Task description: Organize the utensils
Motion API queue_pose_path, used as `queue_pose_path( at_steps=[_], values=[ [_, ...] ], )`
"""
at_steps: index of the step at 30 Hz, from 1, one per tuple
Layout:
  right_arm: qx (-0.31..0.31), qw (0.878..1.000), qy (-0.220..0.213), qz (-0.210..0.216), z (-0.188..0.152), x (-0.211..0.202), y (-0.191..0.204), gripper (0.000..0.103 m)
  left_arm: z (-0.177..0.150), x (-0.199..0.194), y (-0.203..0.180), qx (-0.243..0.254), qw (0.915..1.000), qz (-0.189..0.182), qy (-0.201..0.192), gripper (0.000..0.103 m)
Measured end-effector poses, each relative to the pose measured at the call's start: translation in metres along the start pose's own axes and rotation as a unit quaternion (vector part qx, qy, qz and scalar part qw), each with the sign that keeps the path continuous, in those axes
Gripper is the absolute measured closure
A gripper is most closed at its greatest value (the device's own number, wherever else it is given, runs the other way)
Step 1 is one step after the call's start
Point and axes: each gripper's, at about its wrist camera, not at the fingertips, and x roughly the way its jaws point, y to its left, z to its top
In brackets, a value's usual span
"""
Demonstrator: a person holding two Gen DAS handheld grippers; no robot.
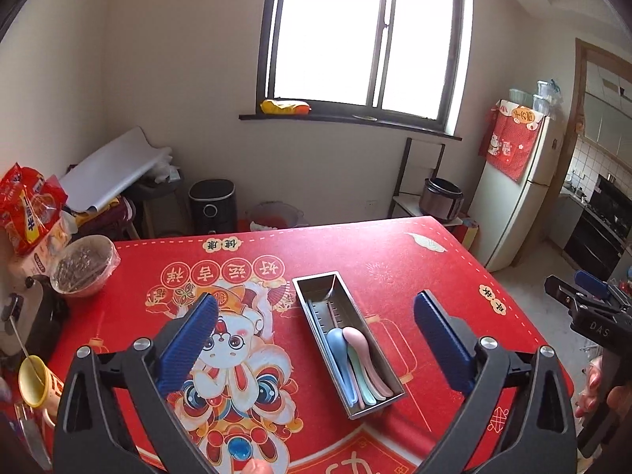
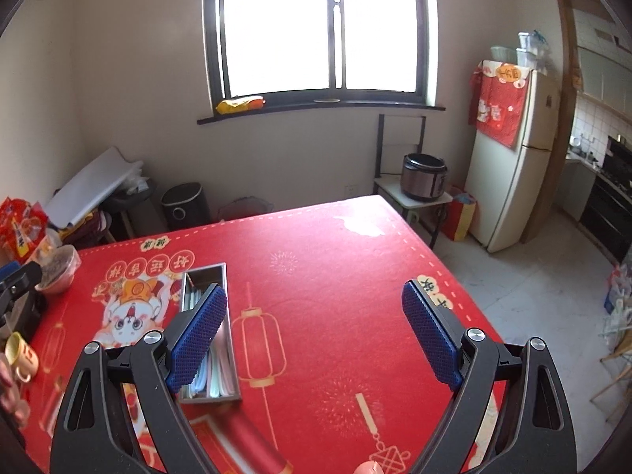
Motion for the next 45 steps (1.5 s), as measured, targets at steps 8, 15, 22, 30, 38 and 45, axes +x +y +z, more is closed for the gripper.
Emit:
queue_pose_path(
  at_steps=[8, 15, 22, 30, 38, 45],
  values=[
    [0.000, 0.999, -0.034, -0.022, -0.003, -0.036, 0.007, 0.016, -0.002, -0.030, -0.005, 0.021, 0.9992, -0.024, -0.023, 0.006],
    [0.016, 0.997, -0.052, -0.050, -0.005, -0.053, 0.008, 0.016, -0.003, -0.038, -0.016, 0.047, 0.9976, -0.040, -0.033, 0.006],
    [0.023, 0.996, -0.053, -0.062, -0.006, -0.059, 0.008, 0.016, -0.005, -0.036, -0.021, 0.059, 0.9966, -0.046, -0.036, 0.006],
    [0.026, 0.996, -0.056, -0.072, -0.006, -0.059, 0.010, 0.016, -0.004, -0.033, -0.020, 0.060, 0.9964, -0.048, -0.036, 0.006],
    [0.028, 0.995, -0.056, -0.075, -0.006, -0.059, 0.008, 0.016, -0.003, -0.030, -0.021, 0.060, 0.9964, -0.048, -0.034, 0.006],
    [0.029, 0.995, -0.057, -0.076, -0.007, -0.059, 0.007, 0.016, -0.004, -0.029, -0.023, 0.060, 0.9964, -0.047, -0.035, 0.006]
  ],
)
